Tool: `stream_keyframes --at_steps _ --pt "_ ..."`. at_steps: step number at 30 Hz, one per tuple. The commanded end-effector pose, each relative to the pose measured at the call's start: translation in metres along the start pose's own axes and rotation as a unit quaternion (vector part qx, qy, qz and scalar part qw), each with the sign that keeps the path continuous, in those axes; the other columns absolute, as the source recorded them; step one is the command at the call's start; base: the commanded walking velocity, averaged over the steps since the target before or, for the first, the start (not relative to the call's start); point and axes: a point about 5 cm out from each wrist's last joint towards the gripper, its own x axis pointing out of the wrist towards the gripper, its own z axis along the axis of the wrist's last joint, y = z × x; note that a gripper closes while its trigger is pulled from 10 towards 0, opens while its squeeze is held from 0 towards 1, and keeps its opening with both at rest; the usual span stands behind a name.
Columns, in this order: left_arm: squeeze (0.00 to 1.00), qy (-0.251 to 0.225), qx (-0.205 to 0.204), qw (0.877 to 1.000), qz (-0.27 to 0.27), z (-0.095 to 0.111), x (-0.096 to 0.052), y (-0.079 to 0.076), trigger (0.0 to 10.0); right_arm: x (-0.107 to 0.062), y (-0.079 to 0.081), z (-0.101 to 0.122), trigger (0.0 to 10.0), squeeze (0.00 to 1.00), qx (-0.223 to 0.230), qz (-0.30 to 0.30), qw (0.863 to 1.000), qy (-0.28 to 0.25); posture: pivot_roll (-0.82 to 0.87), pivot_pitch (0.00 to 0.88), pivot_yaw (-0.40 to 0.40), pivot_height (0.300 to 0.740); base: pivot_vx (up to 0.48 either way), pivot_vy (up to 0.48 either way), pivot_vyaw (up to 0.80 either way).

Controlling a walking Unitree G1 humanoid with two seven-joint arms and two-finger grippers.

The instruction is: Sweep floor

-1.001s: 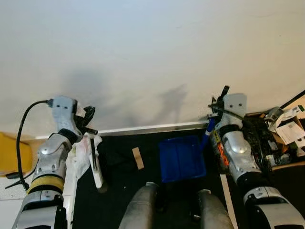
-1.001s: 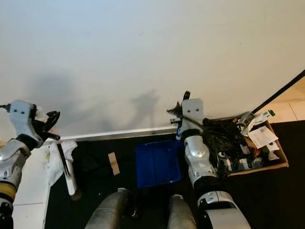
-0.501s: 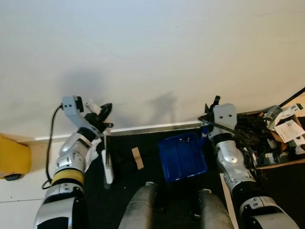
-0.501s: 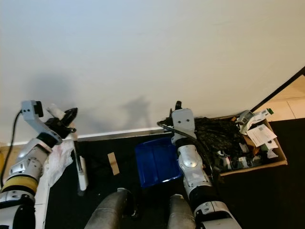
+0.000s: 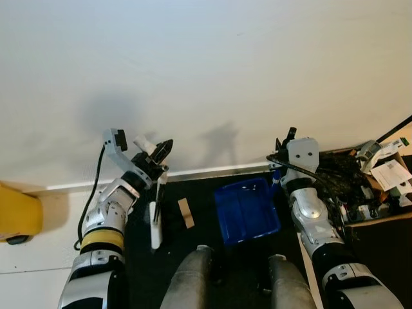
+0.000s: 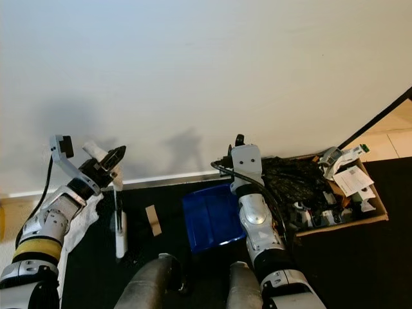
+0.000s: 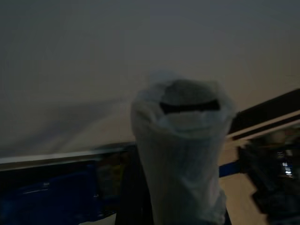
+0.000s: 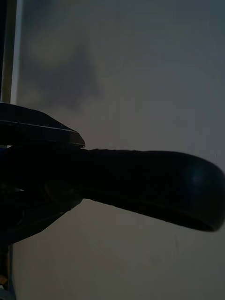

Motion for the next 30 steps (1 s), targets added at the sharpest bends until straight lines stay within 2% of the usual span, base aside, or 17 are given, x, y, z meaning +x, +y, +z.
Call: stream_keyframes --at_steps 1,7,9,14,19,21,23,24,26,29,30 --pt "0.0 -0.022 -0.058 0.997 -0.043 -0.008 0.005 -0.014 10.0 -0.015 -0.003 -0.022 10.0 0.0 -0.002 -0.004 0.998 0.057 0.09 0.375 0.064 0.74 0.0 0.0 0.0" --pt "0.0 -0.029 -0.07 0.996 -0.057 -0.008 0.01 -0.021 10.0 -0.015 -0.004 -0.023 10.0 0.0 -0.001 -0.006 0.998 0.059 0.09 0.375 0.063 0.74 0.0 0.0 0.0" --pt "0.0 -0.027 -0.081 0.994 -0.07 -0.01 0.014 -0.03 10.0 -0.014 -0.004 -0.023 10.0 0.0 0.002 -0.007 0.998 0.06 0.09 0.375 0.064 0.74 0.0 0.0 0.0" --pt "0.0 -0.009 -0.069 0.996 -0.057 -0.022 0.018 -0.037 10.0 -0.011 -0.003 -0.021 10.0 0.0 0.007 -0.007 0.998 0.061 0.09 0.374 0.067 0.74 0.0 0.0 0.0" --pt "0.0 -0.036 -0.077 0.995 -0.06 -0.006 0.021 -0.045 10.0 -0.011 -0.003 -0.022 10.0 0.0 0.009 -0.006 0.998 0.063 0.1 0.368 0.068 0.74 0.0 0.0 0.0" --pt "0.0 -0.051 -0.068 0.994 -0.07 0.008 0.021 -0.05 10.0 -0.012 -0.003 -0.023 10.0 0.0 0.01 -0.006 0.998 0.064 0.11 0.365 0.069 0.74 0.0 0.0 0.0" --pt "0.0 -0.058 -0.019 0.996 -0.072 0.027 0.02 -0.053 10.0 -0.012 -0.003 -0.023 10.0 0.0 0.011 -0.006 0.998 0.066 0.11 0.363 0.07 0.74 0.0 0.0 0.0" --pt "0.0 -0.049 0.023 0.996 -0.067 0.036 0.019 -0.054 10.0 -0.012 -0.003 -0.023 10.0 0.0 0.011 -0.006 0.998 0.066 0.11 0.362 0.072 0.74 0.0 0.0 0.0" --pt "0.0 -0.049 0.023 0.996 -0.067 0.036 0.019 -0.054 10.0 -0.012 -0.003 -0.023 10.0 0.0 0.011 -0.006 0.998 0.066 0.11 0.362 0.072 0.74 0.0 0.0 0.0" --pt "0.0 -0.016 0.165 0.985 -0.058 0.062 0.006 -0.052 10.0 -0.011 -0.002 -0.023 10.0 0.0 0.013 -0.007 0.998 0.066 0.12 0.358 0.078 0.74 0.0 0.0 0.0" --pt "0.0 -0.016 0.165 0.985 -0.058 0.062 0.006 -0.052 10.0 -0.011 -0.002 -0.023 10.0 0.0 0.013 -0.007 0.998 0.066 0.12 0.358 0.078 0.74 0.0 0.0 0.0"
